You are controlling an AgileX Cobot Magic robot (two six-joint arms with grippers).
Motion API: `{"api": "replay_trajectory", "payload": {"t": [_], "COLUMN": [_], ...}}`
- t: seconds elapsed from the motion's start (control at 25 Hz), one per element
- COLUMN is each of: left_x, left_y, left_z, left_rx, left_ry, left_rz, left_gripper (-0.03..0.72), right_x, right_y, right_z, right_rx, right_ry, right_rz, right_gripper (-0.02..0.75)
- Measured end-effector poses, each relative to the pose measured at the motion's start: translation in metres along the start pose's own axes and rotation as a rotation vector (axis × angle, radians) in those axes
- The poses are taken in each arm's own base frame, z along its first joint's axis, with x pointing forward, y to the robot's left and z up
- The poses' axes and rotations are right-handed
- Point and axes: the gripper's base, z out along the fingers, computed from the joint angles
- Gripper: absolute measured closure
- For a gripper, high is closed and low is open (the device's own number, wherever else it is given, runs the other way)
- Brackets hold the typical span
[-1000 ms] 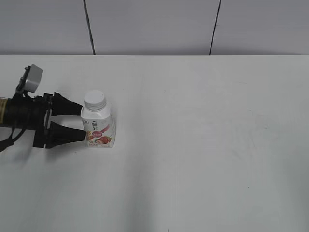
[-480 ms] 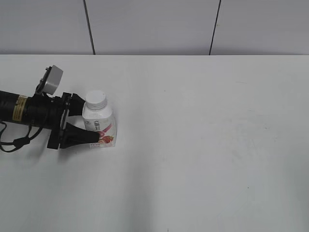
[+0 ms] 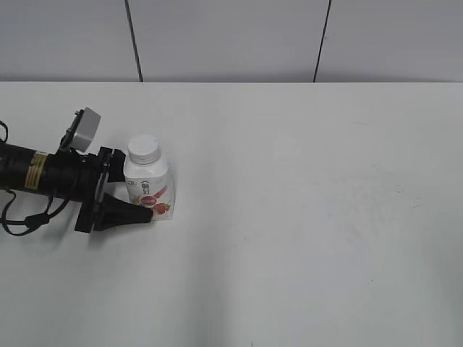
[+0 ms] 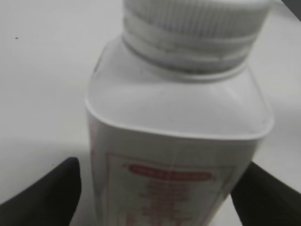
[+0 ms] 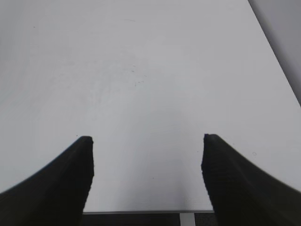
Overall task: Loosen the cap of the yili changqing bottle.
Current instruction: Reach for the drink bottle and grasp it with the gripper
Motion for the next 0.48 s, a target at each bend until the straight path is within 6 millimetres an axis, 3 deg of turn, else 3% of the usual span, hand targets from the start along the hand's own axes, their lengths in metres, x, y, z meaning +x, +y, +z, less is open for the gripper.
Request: {"api": "replay_trajectory", "payload": {"t": [0.48], "left_x": [0.0055], "left_y": [0.0013], "left_z": [0.0106], "left_rx": [-0.010], "left_ry": [-0.024], "left_rz": [0.011], "left_gripper": [0.102], "right_x": [0.0000], "right_y": [0.0000], "right_z": [0.0000], "right_rx": [0.000], "right_ry": [0.000], "right_rz": [0.000], "right_gripper": [0.171]}}
